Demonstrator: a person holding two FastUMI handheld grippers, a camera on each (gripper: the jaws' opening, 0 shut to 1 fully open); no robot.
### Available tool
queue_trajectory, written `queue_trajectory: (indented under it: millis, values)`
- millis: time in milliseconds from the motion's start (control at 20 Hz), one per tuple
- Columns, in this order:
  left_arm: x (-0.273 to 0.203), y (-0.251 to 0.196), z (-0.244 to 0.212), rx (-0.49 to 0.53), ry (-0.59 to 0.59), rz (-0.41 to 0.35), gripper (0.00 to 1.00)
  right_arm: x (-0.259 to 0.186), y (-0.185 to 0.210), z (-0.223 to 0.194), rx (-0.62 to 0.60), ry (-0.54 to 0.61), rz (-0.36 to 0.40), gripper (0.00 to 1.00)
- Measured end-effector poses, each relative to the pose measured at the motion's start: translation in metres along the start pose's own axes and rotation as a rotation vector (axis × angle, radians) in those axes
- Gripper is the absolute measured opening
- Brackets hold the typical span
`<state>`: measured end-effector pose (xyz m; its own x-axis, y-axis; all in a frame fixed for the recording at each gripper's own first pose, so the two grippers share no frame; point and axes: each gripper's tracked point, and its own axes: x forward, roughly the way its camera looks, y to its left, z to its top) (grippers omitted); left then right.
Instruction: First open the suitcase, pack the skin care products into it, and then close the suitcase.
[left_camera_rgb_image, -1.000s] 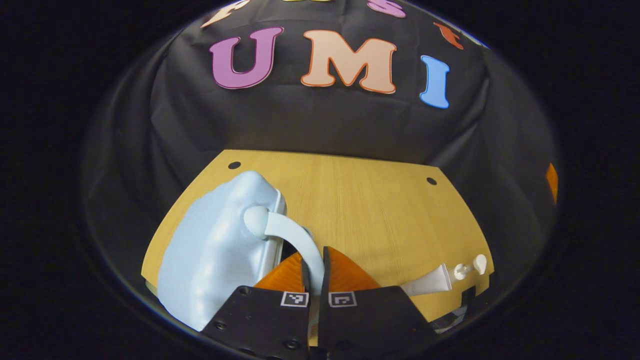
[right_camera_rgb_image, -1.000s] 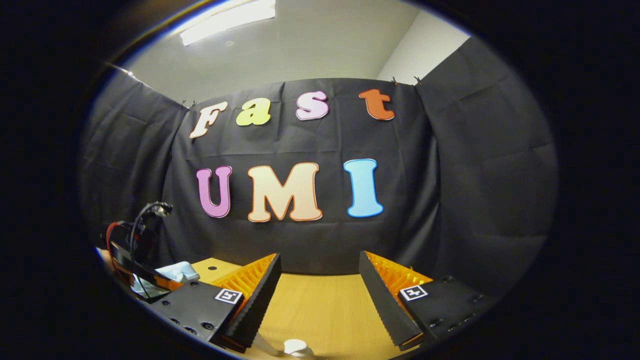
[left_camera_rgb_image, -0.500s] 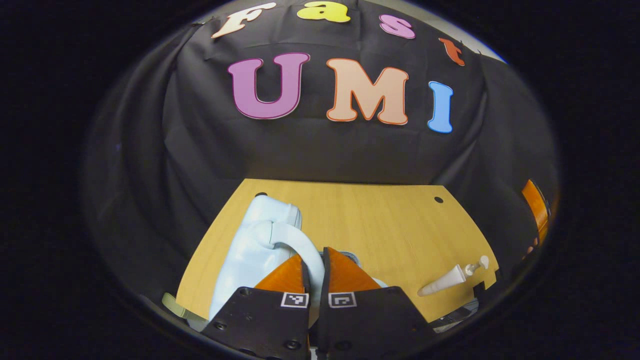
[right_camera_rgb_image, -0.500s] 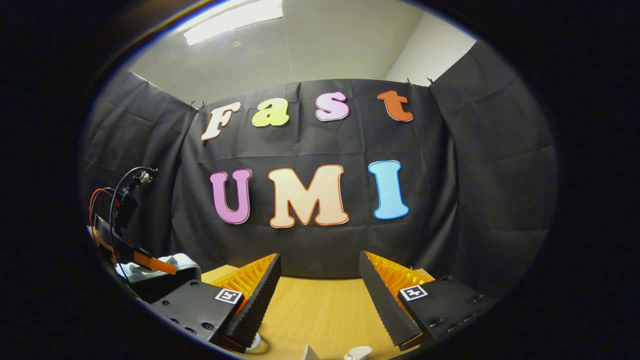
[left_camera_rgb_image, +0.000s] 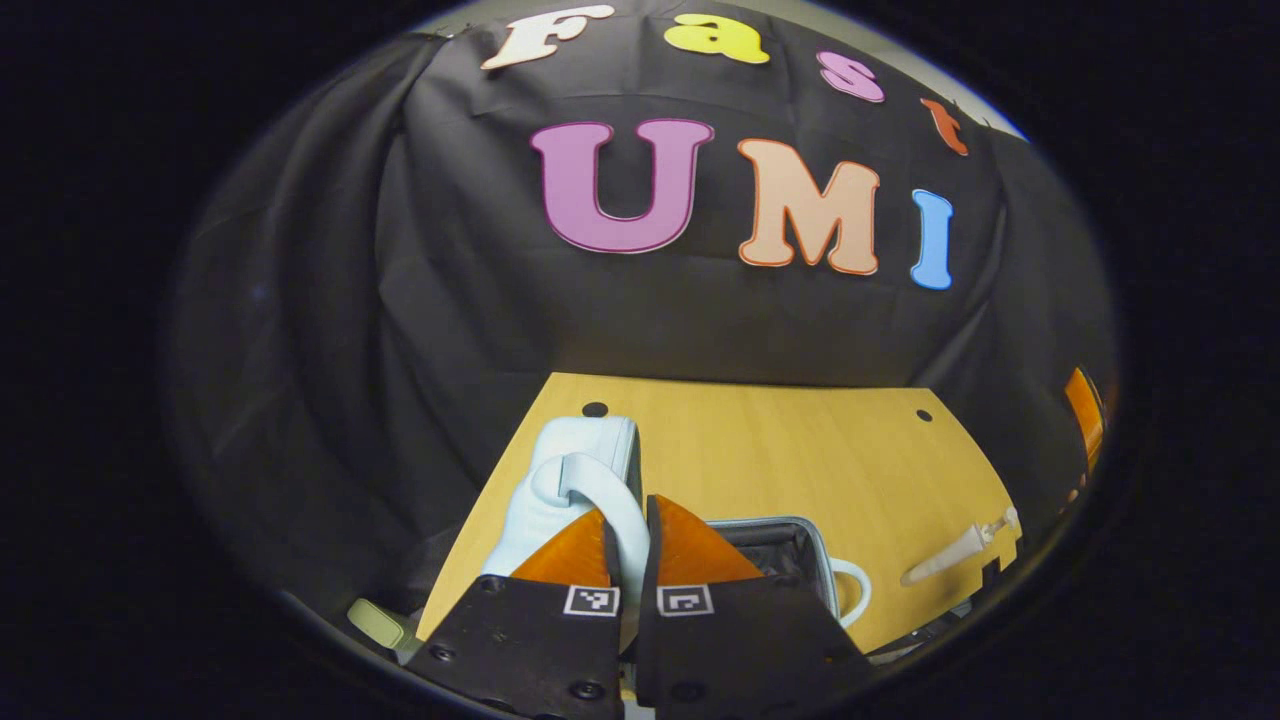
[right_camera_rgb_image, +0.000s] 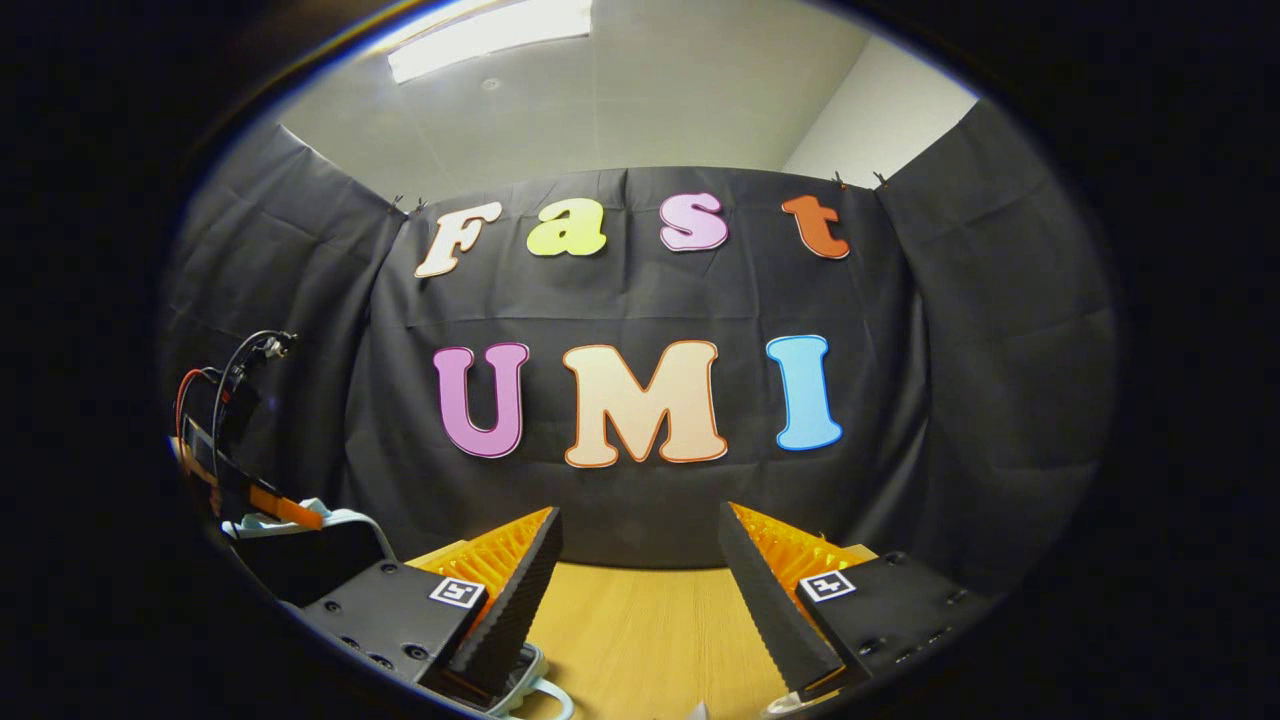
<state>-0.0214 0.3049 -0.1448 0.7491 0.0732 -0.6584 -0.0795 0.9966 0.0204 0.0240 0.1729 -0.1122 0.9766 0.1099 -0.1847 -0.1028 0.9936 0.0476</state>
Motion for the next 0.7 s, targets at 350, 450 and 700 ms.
queue_trajectory:
  millis: [350,450,700]
  values:
    - [0.017,0.06,-0.012,-0.029,0.028,-0.03,0.0,-0.004,0.034,0.001,-0.022,-0.002,-0.033,0.98]
    - [0.023,0.079,-0.019,-0.058,0.038,-0.034,0.0,-0.006,0.041,0.0,-0.028,0.003,-0.042,0.98]
    - [0.041,0.125,-0.043,-0.166,0.058,-0.05,0.0,-0.007,0.048,-0.004,-0.056,0.02,-0.062,0.98]
